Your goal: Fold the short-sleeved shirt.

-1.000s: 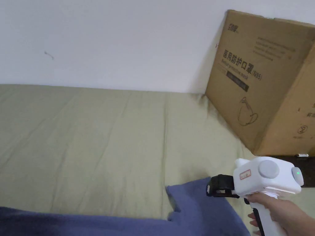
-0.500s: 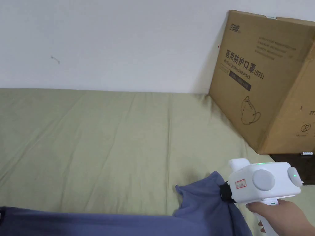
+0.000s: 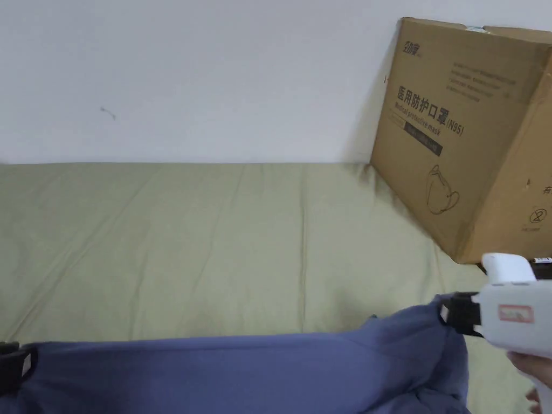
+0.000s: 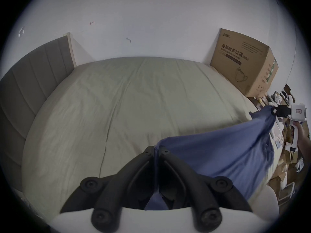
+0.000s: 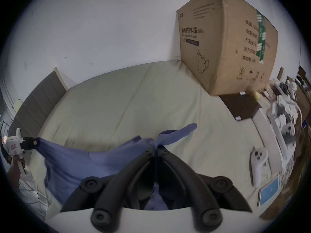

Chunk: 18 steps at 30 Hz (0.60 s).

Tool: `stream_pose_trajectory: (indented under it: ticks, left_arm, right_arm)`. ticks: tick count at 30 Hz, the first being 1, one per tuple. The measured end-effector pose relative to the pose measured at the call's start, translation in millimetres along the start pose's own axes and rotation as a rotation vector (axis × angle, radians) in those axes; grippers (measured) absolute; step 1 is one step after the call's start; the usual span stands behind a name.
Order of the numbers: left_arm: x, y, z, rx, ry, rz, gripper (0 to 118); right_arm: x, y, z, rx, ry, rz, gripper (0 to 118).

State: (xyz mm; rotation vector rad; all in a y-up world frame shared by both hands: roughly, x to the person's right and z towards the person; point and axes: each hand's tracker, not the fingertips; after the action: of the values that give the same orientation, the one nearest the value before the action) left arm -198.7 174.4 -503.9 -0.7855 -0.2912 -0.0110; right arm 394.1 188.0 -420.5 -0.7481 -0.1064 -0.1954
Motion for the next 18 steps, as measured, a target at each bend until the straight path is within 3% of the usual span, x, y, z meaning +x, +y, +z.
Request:
stream_pose_trajectory:
  ticks: [2, 5, 10, 11, 12, 13, 14, 16, 17, 18]
  left_arm:
    - [-1.5, -24.9, 24.7, -0.027, -0.048, -0.006, 3]
    - [1.9, -67.3, 53.9, -0.113, -0.106, -0.050, 3]
    - [6.5, -134.4, 53.0, -0.262, -0.098, -0.055, 9]
    - [7.1, -145.6, 47.2, -0.265, -0.087, -0.047, 25]
    - [7.6, -153.4, 43.0, -0.276, -0.079, -0.049, 50]
    - [7.2, -160.7, 39.3, -0.301, -0.033, -0.060, 80]
    - [6.5, -165.2, 37.5, -0.312, -0.019, -0.061, 105]
    - [5.8, -167.6, 41.3, -0.315, -0.001, -0.049, 111]
    - [4.5, -162.6, 51.4, -0.274, 0.014, -0.028, 111]
    - [3.5, -157.5, 60.7, -0.236, 0.012, -0.012, 111]
  right_arm:
    - [6.9, -30.2, 33.2, -0.016, 0.032, -0.019, 2]
    - [9.7, -77.5, 67.3, -0.110, 0.017, 0.020, 2]
    - [13.3, -140.9, 51.1, -0.298, -0.044, 0.057, 2]
    - [12.1, -150.9, 42.0, -0.307, -0.078, 0.069, 3]
    - [21.7, -156.1, 26.2, -0.315, -0.096, 0.071, 8]
    - [20.5, -159.5, 21.2, -0.317, -0.121, 0.060, 21]
    - [18.8, -161.4, 20.5, -0.301, -0.133, 0.048, 50]
    - [14.6, -156.4, 26.9, -0.271, -0.180, 0.081, 90]
    - [11.8, -152.5, 35.4, -0.248, -0.165, 0.094, 102]
    - [7.8, -147.3, 44.6, -0.222, -0.158, 0.117, 103]
